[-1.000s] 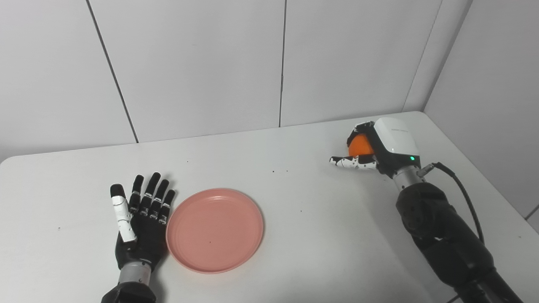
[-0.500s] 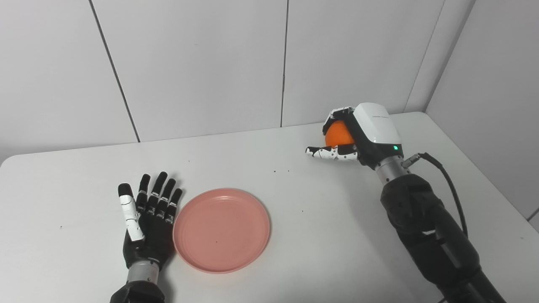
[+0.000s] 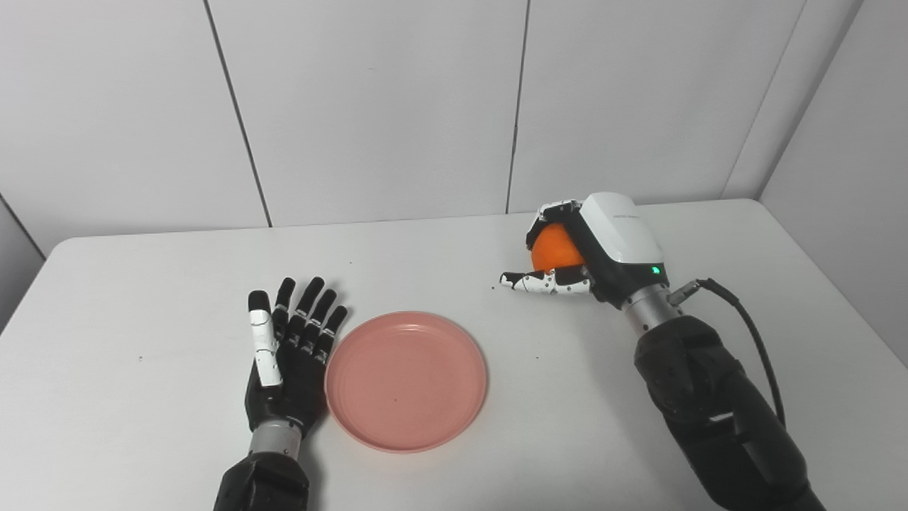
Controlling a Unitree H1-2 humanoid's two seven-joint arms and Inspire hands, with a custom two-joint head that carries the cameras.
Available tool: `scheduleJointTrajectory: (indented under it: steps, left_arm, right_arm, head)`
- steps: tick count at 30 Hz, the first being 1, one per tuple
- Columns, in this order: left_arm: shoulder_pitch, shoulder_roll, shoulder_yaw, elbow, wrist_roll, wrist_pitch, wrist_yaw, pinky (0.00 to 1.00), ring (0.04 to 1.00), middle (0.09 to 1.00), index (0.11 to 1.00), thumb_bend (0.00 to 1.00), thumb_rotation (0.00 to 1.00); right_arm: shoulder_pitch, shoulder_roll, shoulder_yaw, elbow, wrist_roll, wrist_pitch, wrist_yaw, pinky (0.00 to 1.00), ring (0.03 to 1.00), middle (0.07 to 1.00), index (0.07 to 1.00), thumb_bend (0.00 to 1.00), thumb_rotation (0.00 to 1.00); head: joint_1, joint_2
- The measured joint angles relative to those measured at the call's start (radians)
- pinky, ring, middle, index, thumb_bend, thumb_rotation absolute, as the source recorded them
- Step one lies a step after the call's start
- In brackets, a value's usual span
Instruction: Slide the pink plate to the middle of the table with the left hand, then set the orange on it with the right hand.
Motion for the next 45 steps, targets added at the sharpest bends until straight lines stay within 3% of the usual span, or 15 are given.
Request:
scheduleJointTrajectory:
  steps: [4, 8, 14, 28, 33, 39, 45]
  left_arm:
    - [0.001, -0.001, -0.005, 0.002, 0.001, -0.011, 0.001, 0.89, 0.886, 0.865, 0.957, 0.82, 0.70]
    - [0.001, -0.001, -0.013, 0.008, 0.004, -0.024, 0.003, 0.89, 0.891, 0.867, 0.959, 0.81, 0.71]
    - [0.002, -0.002, -0.023, 0.012, 0.004, -0.039, 0.014, 0.89, 0.899, 0.871, 0.953, 0.82, 0.70]
    - [0.002, -0.002, -0.044, 0.023, 0.007, -0.063, 0.026, 0.88, 0.876, 0.860, 0.935, 0.84, 0.70]
    - [0.002, -0.002, -0.047, 0.027, 0.007, -0.070, 0.026, 0.88, 0.879, 0.860, 0.939, 0.83, 0.70]
    - [0.002, -0.002, -0.051, 0.029, 0.007, -0.074, 0.026, 0.87, 0.877, 0.855, 0.936, 0.83, 0.70]
    - [0.002, -0.002, -0.052, 0.031, 0.007, -0.079, 0.026, 0.88, 0.886, 0.865, 0.943, 0.82, 0.71]
  right_arm:
    - [0.000, 0.006, 0.018, -0.006, -0.001, -0.017, 0.000, 0.09, 0.140, 0.207, 0.245, 0.50, 0.38]
    - [0.005, 0.025, 0.032, -0.023, 0.004, -0.033, 0.004, 0.09, 0.140, 0.207, 0.245, 0.49, 0.43]
    - [0.005, 0.034, 0.046, -0.046, 0.007, -0.038, 0.031, 0.12, 0.165, 0.235, 0.295, 0.50, 0.40]
    - [-0.001, 0.087, 0.102, -0.069, 0.016, -0.055, 0.086, 0.12, 0.174, 0.239, 0.283, 0.51, 0.43]
    - [-0.015, 0.100, 0.137, -0.056, 0.008, -0.090, 0.107, 0.12, 0.173, 0.238, 0.279, 0.52, 0.41]
    - [-0.029, 0.128, 0.162, -0.010, 0.003, -0.105, 0.109, 0.14, 0.200, 0.271, 0.335, 0.51, 0.41]
    - [-0.029, 0.140, 0.184, 0.031, -0.001, -0.132, 0.108, 0.13, 0.182, 0.249, 0.288, 0.51, 0.43]
  head:
    - [0.035, 0.000]
    - [0.057, -0.002]
    - [0.075, -0.008]
    - [0.095, -0.012]
    - [0.097, -0.014]
    - [0.110, -0.018]
    - [0.129, -0.017]
